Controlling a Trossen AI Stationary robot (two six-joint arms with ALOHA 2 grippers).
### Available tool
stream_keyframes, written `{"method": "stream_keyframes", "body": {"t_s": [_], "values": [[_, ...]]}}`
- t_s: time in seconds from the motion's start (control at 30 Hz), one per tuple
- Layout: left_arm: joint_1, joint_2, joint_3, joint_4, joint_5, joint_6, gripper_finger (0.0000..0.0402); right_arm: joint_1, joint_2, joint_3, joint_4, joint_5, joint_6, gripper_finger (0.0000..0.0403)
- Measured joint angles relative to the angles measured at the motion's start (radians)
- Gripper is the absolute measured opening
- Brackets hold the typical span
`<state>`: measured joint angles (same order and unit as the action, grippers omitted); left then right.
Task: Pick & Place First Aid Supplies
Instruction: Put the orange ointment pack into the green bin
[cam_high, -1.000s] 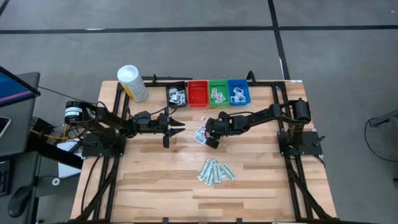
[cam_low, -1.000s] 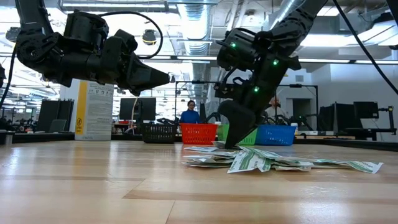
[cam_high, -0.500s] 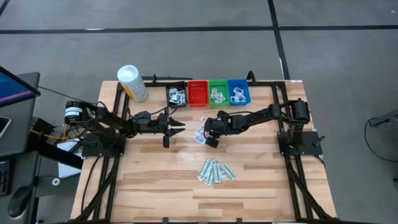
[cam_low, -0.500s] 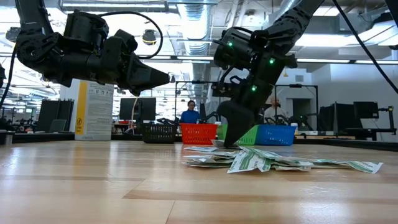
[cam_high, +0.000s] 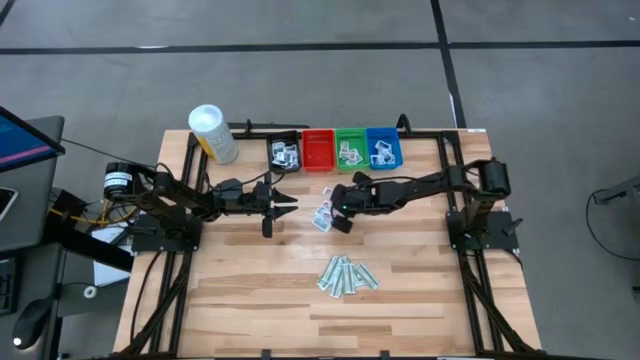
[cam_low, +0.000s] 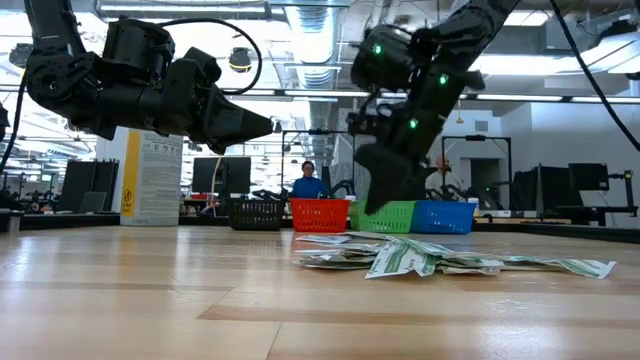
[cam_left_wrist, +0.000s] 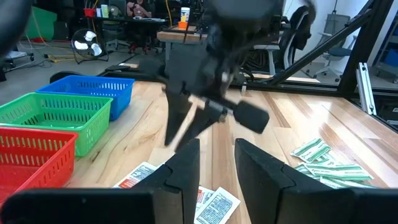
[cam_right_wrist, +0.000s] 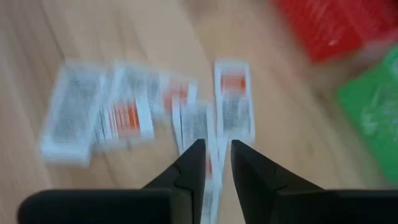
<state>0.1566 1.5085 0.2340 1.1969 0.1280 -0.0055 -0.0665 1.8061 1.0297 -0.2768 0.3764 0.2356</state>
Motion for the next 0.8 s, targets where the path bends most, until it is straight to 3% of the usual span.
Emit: {"method": "stream_keyframes", "body": {"t_s": [0.27, 0.63, 0.8], "values": [[-0.008, 0.0, 0.0, 0.0, 0.0, 0.0, 0.0102, 0.004, -0.043, 0.003, 0.041, -0.035, -0.01, 0.0071], [-0.008, 0.0, 0.0, 0.0, 0.0, 0.0, 0.0102, 0.014, 0.068, 0.002, 0.101, -0.043, -0.034, 0.0072], [-0.008, 0.0, 0.0, 0.0, 0.0, 0.0, 0.0102, 0.014, 0.082, 0.002, 0.106, -0.042, -0.036, 0.01]]}}
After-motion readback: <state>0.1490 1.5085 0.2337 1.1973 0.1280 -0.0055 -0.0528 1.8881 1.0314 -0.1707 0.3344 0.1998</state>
